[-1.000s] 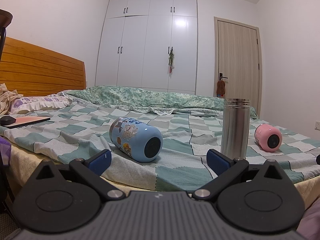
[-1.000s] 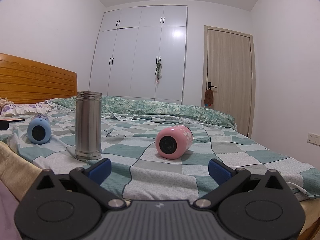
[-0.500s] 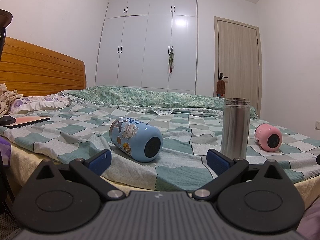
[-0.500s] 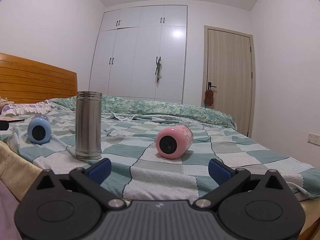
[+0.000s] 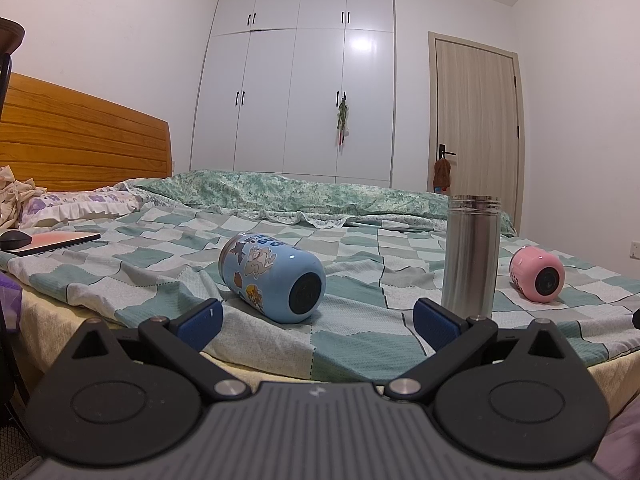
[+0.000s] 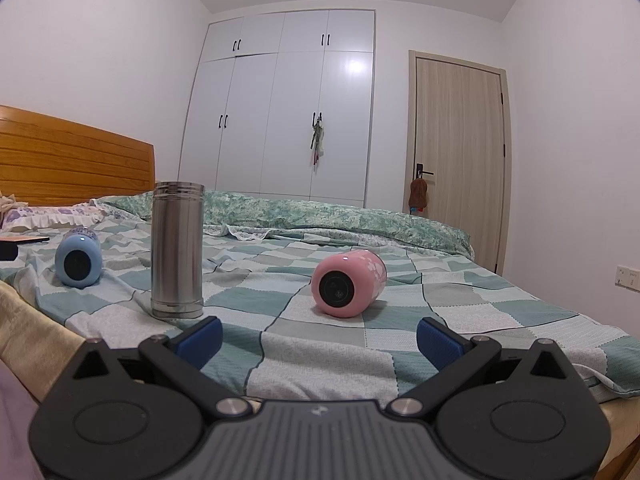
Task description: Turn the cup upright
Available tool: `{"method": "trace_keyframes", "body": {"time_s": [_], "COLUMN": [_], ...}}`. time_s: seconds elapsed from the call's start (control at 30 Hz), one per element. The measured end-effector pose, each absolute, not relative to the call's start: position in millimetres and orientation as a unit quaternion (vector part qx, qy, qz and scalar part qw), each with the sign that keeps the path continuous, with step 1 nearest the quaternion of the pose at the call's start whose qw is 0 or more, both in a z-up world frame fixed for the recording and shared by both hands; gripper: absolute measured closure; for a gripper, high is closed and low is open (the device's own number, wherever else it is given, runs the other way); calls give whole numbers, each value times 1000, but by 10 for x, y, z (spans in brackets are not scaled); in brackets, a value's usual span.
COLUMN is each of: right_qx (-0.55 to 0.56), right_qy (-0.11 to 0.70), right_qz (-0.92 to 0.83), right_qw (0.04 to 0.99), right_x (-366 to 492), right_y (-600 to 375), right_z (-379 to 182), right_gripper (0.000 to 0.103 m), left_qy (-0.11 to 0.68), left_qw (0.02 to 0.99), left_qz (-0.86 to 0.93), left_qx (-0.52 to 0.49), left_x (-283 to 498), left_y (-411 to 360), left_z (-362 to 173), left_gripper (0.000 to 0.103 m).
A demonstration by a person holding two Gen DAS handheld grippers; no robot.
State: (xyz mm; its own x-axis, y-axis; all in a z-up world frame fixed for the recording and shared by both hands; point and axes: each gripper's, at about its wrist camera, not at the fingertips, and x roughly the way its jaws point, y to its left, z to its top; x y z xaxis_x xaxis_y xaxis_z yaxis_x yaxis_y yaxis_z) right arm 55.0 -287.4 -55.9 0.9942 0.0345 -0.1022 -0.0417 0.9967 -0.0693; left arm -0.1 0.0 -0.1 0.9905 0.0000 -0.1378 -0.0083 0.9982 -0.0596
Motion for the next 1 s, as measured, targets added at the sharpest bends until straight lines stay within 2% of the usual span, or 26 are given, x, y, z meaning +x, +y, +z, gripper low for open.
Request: {"method": "trace_keyframes", "body": {"time_s": [0.77,1.0], "right_qx": [-40,-17], "right_qy": [53,76], "right_qz": [18,31], "right_qw": [998,996], "right_x": [572,639], "right_y": [-2859,-2961], "right_z": [-550,-417], "right_gripper": [0,0], "left_qy": [78,109], "left_qw": [997,991], "left_qz": [1,-70], "left_qx": [-22,-16], "left_x": [-10,70], "left_y": [-11,-295], "left_z": [6,184], "left_gripper": [0,0]}}
